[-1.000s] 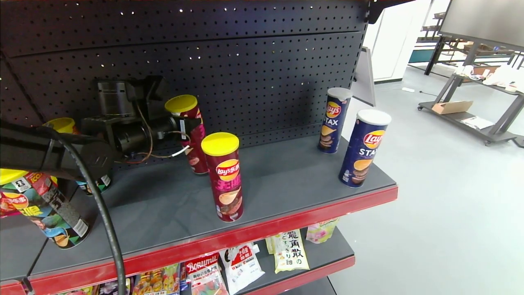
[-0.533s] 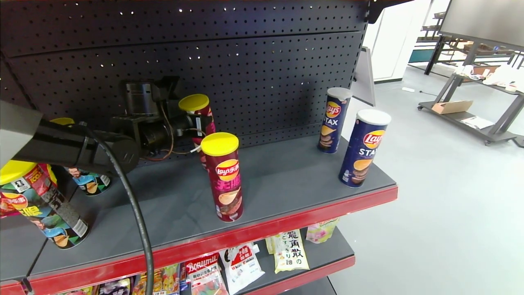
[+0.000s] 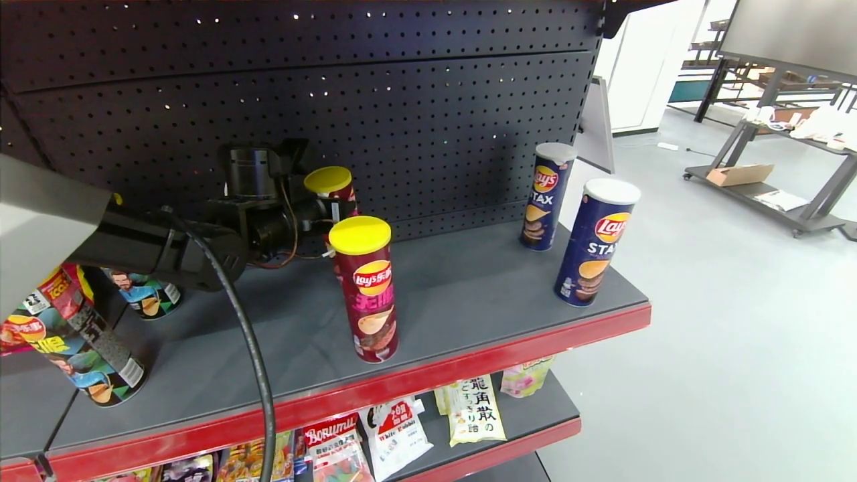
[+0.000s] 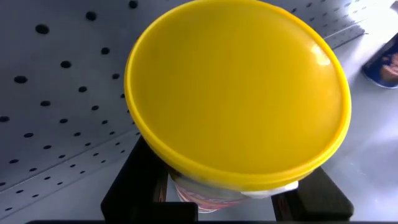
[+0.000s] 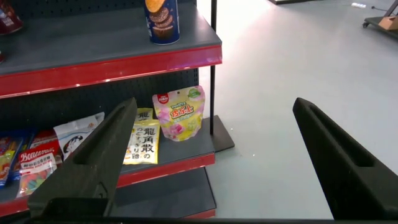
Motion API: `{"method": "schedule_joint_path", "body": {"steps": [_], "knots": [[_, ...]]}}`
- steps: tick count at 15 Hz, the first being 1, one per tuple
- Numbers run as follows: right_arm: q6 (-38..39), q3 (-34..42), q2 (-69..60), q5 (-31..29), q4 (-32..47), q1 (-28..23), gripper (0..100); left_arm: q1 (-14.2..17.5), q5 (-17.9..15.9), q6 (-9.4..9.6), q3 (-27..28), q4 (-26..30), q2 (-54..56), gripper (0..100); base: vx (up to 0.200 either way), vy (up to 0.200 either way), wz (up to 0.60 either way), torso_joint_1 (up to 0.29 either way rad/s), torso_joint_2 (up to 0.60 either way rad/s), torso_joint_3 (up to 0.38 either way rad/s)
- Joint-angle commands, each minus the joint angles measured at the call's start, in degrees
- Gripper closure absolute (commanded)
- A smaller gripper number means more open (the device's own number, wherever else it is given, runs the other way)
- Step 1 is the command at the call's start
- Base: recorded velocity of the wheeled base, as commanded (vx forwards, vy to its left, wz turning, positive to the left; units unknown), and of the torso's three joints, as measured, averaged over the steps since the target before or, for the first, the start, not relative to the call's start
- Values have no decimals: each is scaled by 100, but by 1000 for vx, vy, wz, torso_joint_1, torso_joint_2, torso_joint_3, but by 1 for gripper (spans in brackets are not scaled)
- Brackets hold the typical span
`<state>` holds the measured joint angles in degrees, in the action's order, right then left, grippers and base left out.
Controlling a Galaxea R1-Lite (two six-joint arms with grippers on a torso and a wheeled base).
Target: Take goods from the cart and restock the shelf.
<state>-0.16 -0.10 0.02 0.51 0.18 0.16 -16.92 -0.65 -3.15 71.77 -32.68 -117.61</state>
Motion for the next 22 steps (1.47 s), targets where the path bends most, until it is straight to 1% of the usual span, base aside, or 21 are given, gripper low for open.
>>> {"method": "schedule_joint_path", "body": {"steps": [1, 4, 8, 11, 13, 16, 22], "knots": [[-2, 1, -2, 2, -1, 2, 0, -4, 3, -2, 118, -10, -77, 100, 0, 0, 0, 0, 0, 0], [-2, 1, -2, 2, -1, 2, 0, -31, -6, -2, 136, 8, -104, 100, 0, 0, 0, 0, 0, 0], [-2, 1, -2, 2, -1, 2, 0, -57, 29, 24, 197, 175, -121, 100, 0, 0, 0, 0, 0, 0], [-2, 1, -2, 2, -1, 2, 0, -92, 65, 7, 408, 289, -130, 100, 0, 0, 0, 0, 0, 0], [-2, 1, -2, 2, -1, 2, 0, -127, 170, -37, 417, 306, -165, 100, 0, 0, 0, 0, 0, 0], [-2, 1, -2, 2, -1, 2, 0, -162, 240, -63, 417, 306, -209, 100, 0, 0, 0, 0, 0, 0], [-2, 1, -2, 2, -1, 2, 0, -162, 223, -28, 417, 429, -209, 100, 0, 0, 0, 0, 0, 0]]}}
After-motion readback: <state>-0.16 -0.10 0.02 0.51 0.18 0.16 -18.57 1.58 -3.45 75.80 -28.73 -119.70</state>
